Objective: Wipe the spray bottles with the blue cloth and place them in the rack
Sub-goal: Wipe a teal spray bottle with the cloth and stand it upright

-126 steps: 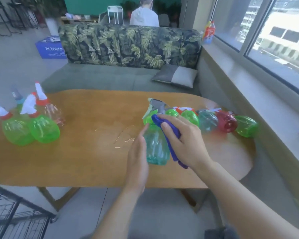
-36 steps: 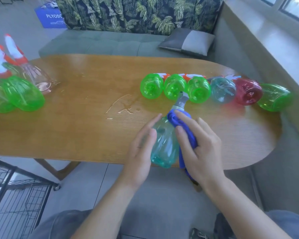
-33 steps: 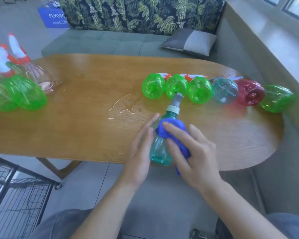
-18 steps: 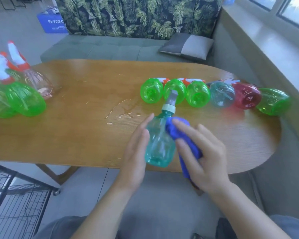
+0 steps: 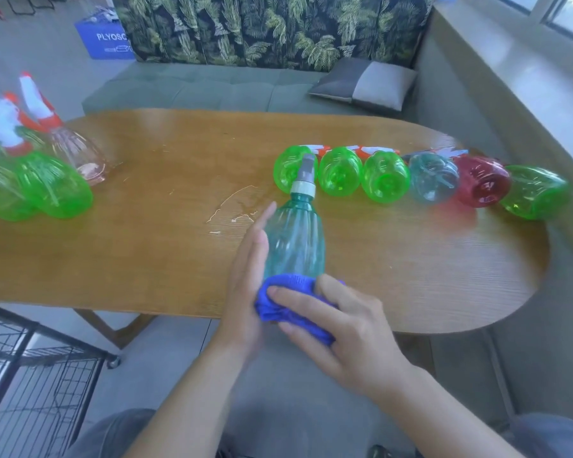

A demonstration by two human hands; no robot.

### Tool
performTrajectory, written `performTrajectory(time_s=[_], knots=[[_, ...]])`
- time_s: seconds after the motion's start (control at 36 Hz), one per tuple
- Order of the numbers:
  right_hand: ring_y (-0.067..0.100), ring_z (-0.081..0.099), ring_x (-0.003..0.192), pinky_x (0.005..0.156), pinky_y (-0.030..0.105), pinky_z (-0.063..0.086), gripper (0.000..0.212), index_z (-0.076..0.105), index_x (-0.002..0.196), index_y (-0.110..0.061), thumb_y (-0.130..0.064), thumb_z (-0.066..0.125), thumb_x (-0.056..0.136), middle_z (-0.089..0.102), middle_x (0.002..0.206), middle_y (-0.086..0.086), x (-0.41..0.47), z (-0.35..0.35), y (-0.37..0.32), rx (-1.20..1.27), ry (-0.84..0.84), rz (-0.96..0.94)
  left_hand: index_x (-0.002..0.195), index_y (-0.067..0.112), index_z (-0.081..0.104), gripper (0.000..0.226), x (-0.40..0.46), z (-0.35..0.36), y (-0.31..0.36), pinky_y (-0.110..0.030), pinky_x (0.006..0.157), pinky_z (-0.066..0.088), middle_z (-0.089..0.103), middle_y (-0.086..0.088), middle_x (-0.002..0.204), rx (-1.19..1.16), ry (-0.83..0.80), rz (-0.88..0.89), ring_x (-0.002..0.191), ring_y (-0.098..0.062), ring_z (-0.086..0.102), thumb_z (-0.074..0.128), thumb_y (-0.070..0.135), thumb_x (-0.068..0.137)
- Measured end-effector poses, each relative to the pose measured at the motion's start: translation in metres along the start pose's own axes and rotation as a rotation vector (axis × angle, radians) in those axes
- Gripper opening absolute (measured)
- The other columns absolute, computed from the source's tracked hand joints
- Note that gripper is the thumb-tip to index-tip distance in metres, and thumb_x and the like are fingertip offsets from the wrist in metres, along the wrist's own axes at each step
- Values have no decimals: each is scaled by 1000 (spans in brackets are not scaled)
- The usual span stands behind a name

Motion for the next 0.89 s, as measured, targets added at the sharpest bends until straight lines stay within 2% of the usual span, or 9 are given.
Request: performTrajectory(time_s=[0.14,0.19,0.28,0.36,0.42,0.47,0.56,0.78,0.89], knots=[[1,49,79,75,12,38,33,68,131,-24,-41,52,108,54,85,-4,4,-14,14,206,143,176,148,49,60,50,6,1,5,-62,126,34,54,4,163,-29,29,-5,153,-26,48,49,68,103],[6,62,92,87,13,42,27,66,128,-29,-35,54,105,70,99,0,6,-26,25,267,267,310,149,48,59,60,6,5,6,-64,127,31,53,0,164,-43,12,6,155,-28,45,56,77,98],[10,69,104,92,26,50,26,67,126,-41,-35,53,104,73,110,-16,4,-23,48,426,342,529,152,46,57,72,6,9,3,-65,127,29,51,-1,165,-51,-21,11,157,-30,42,70,78,88],[28,66,81,76,52,56,26,68,122,-43,-47,50,104,69,90,-8,-1,-10,63,565,322,678,154,45,54,85,5,16,-1,-64,126,33,50,-1,166,-67,-78,-10,155,-30,44,87,66,79],[27,61,75,71,52,52,25,68,121,-37,-44,48,106,65,86,-8,0,-7,65,589,319,693,154,46,53,85,5,19,-5,-64,125,35,52,-1,164,-79,-93,-27,153,-30,47,92,54,79],[15,59,79,74,40,47,25,68,120,-29,-37,48,109,64,88,-15,1,-9,65,586,325,685,154,47,53,82,6,20,-9,-64,125,36,54,-1,162,-87,-85,-41,152,-30,49,90,43,80],[7,62,86,80,24,47,24,68,121,-24,-29,47,110,69,96,-15,1,-12,63,602,350,672,153,49,53,80,6,21,-13,-63,126,34,52,0,163,-79,-90,-54,154,-30,46,89,44,81],[21,64,88,84,58,55,29,64,130,-39,-42,48,106,70,104,-6,-7,-1,65,641,344,722,153,47,55,60,7,16,-10,-53,128,33,53,19,161,29,-21,21,154,-10,44,72,46,95],[12,65,93,86,46,53,27,63,128,-42,-40,49,105,71,110,-11,-6,0,59,602,342,700,153,44,55,56,7,13,-3,-48,129,33,54,22,159,134,-13,84,153,-4,44,63,44,98]])
Point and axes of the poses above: each hand's wrist, its own x-axis towards the middle knuckle, its own z-axis out of the palm, y = z × x, the point moved 8 cm from there along x, towards the middle knuckle
